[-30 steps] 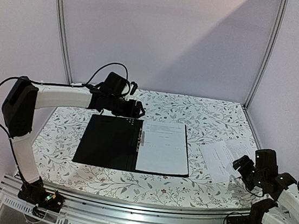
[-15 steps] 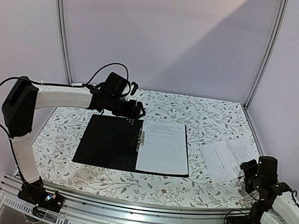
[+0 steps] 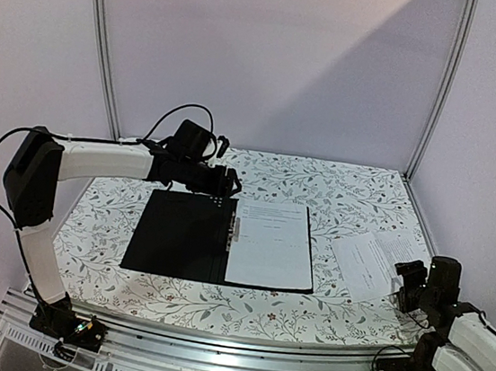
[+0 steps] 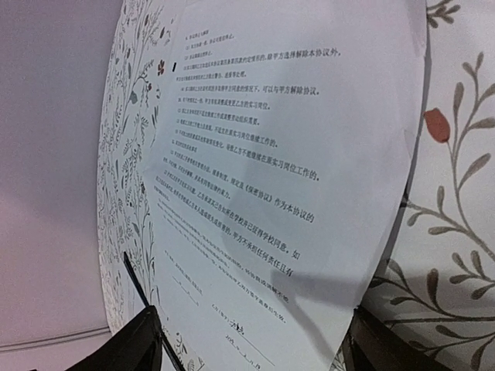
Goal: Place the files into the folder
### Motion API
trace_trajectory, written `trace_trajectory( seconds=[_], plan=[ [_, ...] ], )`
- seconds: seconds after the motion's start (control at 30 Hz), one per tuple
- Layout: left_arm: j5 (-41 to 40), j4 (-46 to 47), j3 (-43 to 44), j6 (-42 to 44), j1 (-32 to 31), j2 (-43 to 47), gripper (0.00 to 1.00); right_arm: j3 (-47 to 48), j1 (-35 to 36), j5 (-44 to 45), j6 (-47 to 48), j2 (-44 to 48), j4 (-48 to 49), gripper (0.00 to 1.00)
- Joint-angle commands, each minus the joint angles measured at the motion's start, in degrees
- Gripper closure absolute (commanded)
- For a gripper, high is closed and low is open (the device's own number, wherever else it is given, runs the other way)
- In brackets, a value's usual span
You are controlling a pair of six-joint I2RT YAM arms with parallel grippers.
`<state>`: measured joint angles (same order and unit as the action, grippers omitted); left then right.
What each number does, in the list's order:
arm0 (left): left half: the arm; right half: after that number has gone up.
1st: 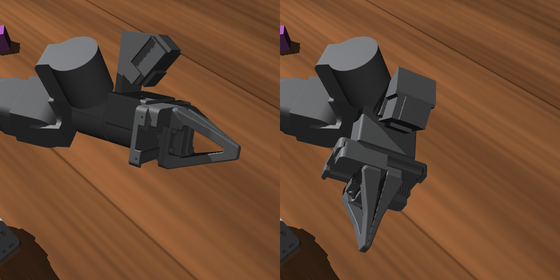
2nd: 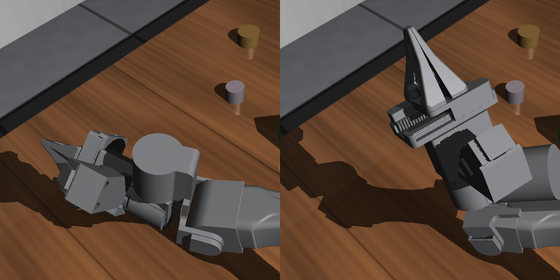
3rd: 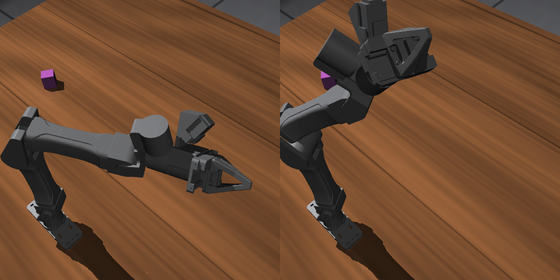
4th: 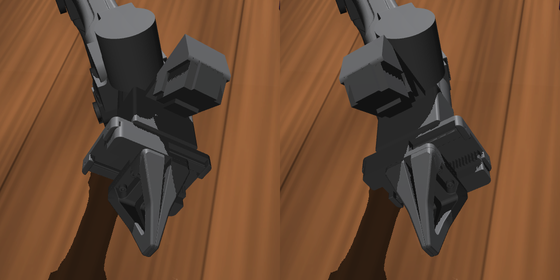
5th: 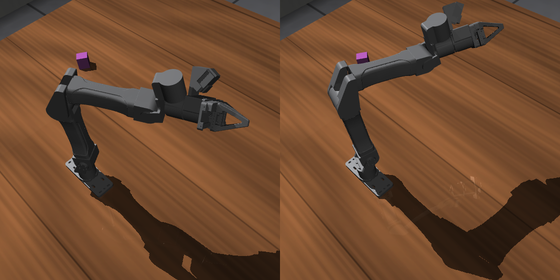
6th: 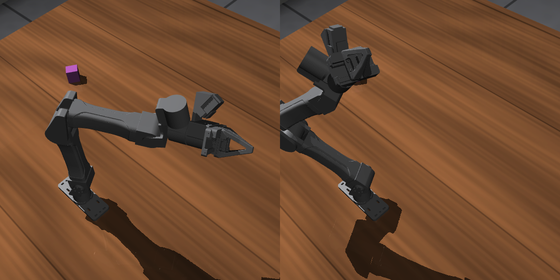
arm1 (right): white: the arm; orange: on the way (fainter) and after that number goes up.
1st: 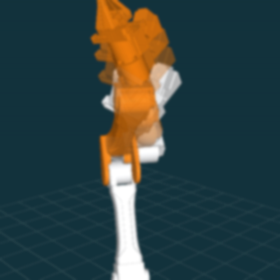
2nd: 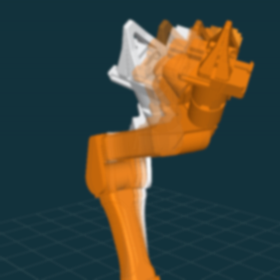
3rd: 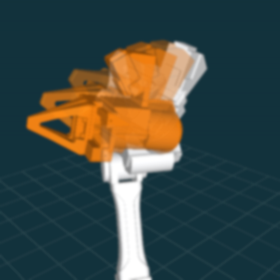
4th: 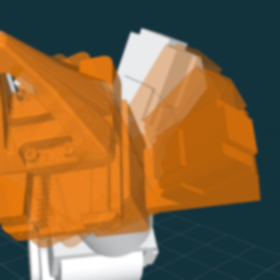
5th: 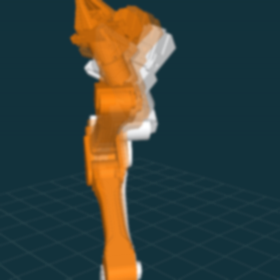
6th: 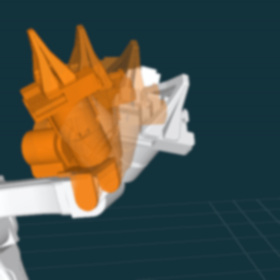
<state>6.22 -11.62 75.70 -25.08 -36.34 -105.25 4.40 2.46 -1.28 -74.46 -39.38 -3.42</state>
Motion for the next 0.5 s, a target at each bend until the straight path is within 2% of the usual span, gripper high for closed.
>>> trace_trajectory(
  seconds=[0.0, 0.2, 0.47],
  plan=[
    [0.28, -0.71, 0.94, 0.38, -0.66, -0.32, 0.22, -2.44, -0.97, -3.42, -1.31, -2.02, 2.67, 0.23],
    [0.03, -0.69, 0.81, 0.37, -0.71, -0.27, 0.22, -5.75, -4.33, -3.55, -0.22, -4.82, 11.55, 0.33],
    [-0.41, -0.58, 0.59, 0.54, -1.10, -0.25, 0.22, -12.30, -8.24, -3.93, 1.79, -7.74, 25.29, 0.61]
  ],
)
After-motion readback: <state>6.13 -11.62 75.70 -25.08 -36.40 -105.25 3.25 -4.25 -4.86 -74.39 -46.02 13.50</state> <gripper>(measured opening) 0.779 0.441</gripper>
